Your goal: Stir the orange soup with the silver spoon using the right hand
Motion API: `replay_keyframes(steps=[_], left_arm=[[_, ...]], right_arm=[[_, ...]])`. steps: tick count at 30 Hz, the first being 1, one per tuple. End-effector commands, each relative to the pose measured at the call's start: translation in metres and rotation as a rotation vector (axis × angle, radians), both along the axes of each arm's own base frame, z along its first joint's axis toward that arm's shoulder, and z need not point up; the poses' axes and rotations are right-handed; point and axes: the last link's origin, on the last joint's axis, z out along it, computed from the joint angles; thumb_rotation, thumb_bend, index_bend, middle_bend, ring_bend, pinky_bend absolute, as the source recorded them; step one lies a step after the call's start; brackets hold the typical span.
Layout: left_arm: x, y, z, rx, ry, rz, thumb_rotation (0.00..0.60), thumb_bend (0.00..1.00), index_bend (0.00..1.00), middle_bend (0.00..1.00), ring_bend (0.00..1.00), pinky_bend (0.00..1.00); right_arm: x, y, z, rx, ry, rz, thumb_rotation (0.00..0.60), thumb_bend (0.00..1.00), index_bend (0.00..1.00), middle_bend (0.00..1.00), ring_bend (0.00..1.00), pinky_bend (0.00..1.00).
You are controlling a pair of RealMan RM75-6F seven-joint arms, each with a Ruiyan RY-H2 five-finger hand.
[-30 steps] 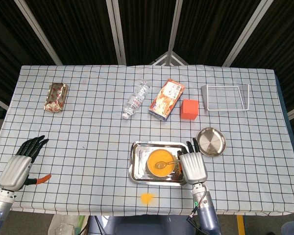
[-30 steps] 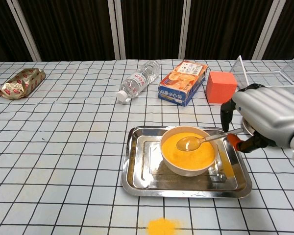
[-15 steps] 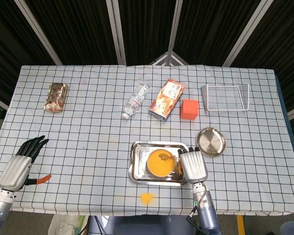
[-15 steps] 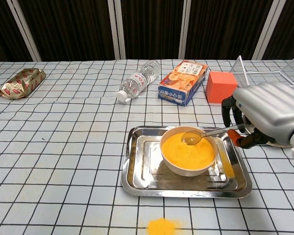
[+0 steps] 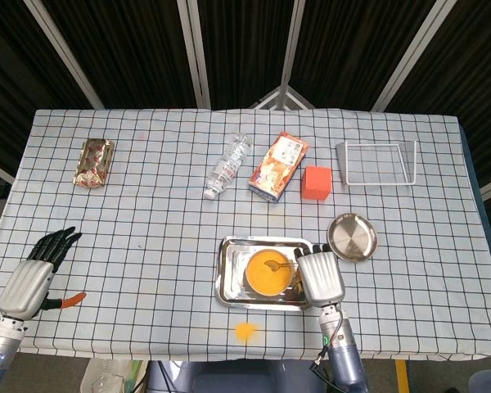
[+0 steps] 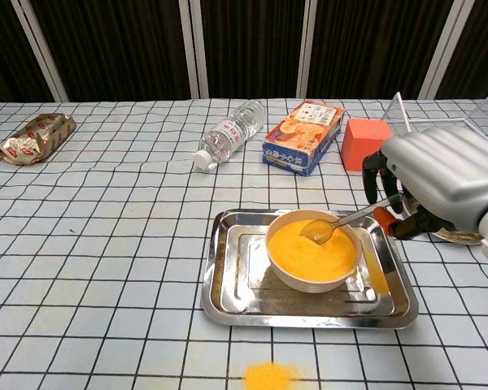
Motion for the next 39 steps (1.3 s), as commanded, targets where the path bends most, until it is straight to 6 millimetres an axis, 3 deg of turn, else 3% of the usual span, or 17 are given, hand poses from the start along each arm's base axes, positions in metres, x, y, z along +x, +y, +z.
replay_keyframes(steps=[1,15,24,39], left_arm=[[0.0,0.0,0.0,-0.001,0.0,0.0,0.6,0.02,0.0,0.0,0.0,0.0],[0.0,0.0,0.0,-0.001,0.001,0.004,0.6,0.02,0.0,0.0,0.0,0.0],[0.0,0.0,0.0,-0.003,0.0,0.003,0.6,0.02,0.0,0.0,0.0,0.0],[0.0,-0.001,0.0,-0.005,0.001,0.004,0.6,0.02,0.0,0.0,0.0,0.0]], right_arm=[[0.003,0.003,0.003,0.001,0.009,0.019,0.6,0.63,0.8,0.64,0.52,0.48],[0.004,0.002,0.012,-0.031,0.052,0.058,0.6,0.64,0.8,0.64,0.52,0.48],[-0.012,-0.004,0.018,-0.05,0.111,0.059,0.6,0.64,0.8,0.64,0.52,0.48],[-0.014,0.004,0.003,-0.014,0.132,0.1,0.6,0.64,0.81,0.64,0.52,0.48]])
